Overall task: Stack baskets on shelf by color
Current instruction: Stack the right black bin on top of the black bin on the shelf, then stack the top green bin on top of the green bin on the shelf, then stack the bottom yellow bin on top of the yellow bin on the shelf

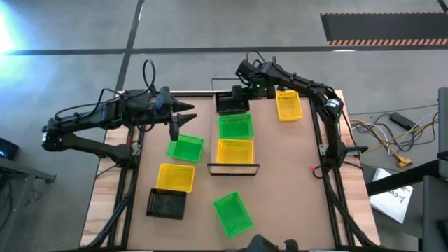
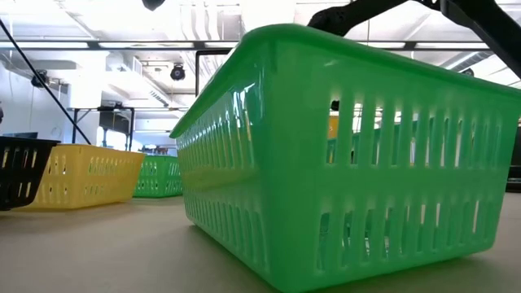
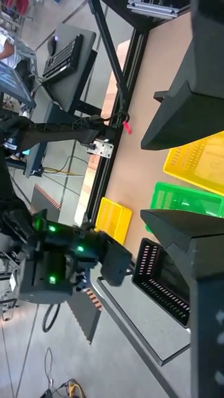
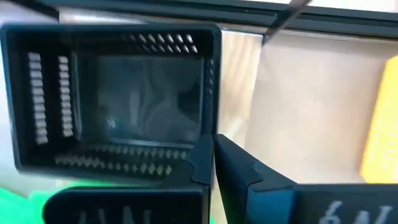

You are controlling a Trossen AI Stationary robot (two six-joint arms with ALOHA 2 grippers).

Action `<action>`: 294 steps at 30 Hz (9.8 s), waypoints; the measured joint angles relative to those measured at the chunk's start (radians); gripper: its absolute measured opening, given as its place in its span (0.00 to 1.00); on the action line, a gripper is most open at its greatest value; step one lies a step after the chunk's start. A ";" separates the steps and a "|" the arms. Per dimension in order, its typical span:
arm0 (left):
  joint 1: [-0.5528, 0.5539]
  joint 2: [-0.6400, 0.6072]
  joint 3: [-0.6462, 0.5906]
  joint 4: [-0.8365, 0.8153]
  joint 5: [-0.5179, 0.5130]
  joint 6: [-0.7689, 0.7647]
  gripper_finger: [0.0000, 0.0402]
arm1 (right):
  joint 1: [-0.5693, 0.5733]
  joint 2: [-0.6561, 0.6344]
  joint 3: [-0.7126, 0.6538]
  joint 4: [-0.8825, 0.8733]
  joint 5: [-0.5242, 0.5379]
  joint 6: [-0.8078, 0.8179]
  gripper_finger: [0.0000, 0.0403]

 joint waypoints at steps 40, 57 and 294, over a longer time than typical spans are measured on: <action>0.214 0.174 -0.374 -0.588 0.133 -0.579 0.63 | 0.367 -0.844 -1.008 0.350 0.064 0.126 0.29; 0.218 0.425 -0.324 -0.457 0.131 -0.624 0.03 | 0.369 -0.909 -1.010 0.371 0.116 -0.059 0.28; -0.050 0.348 -0.383 -0.443 0.389 0.117 0.54 | 0.217 -0.994 -0.859 0.304 0.168 -0.308 0.46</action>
